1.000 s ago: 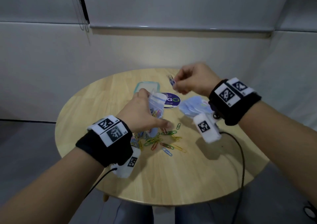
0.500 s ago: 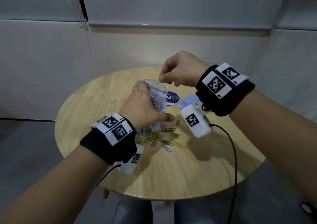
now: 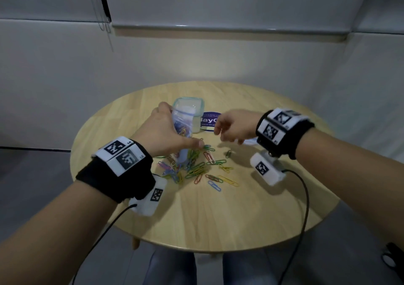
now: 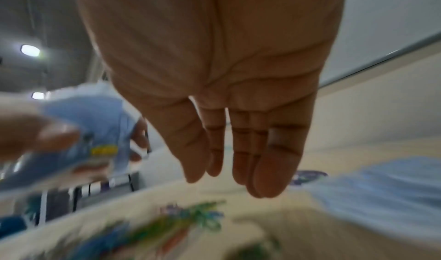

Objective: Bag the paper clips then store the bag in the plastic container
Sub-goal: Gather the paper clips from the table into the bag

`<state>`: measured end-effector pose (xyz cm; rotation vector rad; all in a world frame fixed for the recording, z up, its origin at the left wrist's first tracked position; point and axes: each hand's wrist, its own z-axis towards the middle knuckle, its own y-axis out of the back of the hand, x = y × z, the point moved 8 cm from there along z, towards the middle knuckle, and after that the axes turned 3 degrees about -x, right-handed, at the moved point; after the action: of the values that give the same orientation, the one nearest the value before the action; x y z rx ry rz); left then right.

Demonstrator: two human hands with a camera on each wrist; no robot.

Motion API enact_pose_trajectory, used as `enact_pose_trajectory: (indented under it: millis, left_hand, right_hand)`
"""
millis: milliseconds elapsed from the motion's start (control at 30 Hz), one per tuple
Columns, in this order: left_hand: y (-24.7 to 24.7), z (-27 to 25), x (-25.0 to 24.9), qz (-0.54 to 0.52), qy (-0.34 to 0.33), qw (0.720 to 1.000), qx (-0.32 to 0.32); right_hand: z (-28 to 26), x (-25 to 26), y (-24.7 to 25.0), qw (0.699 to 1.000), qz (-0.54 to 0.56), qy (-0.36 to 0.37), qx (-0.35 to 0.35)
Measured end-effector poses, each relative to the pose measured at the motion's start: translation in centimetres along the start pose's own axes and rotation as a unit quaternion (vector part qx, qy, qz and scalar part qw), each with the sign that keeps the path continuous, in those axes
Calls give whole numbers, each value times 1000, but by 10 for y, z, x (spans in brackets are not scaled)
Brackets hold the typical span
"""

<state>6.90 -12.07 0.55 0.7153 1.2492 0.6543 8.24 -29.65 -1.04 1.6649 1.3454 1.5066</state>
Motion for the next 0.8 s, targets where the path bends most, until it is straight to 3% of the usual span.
enact_pose_trajectory:
  millis: [167,433,800]
  left_hand:
    - [6,2,6,3,3,1000,-7]
    - [6,3,10,-2,-6,1000,2]
    - [-8,0,4,20,-19,999,32]
  right_hand:
    - [8,16,-35,981,-179,79,14]
    - [17,19,-43,975,-206,78,25]
    - [-1,28,-48,972,-208,104,-19]
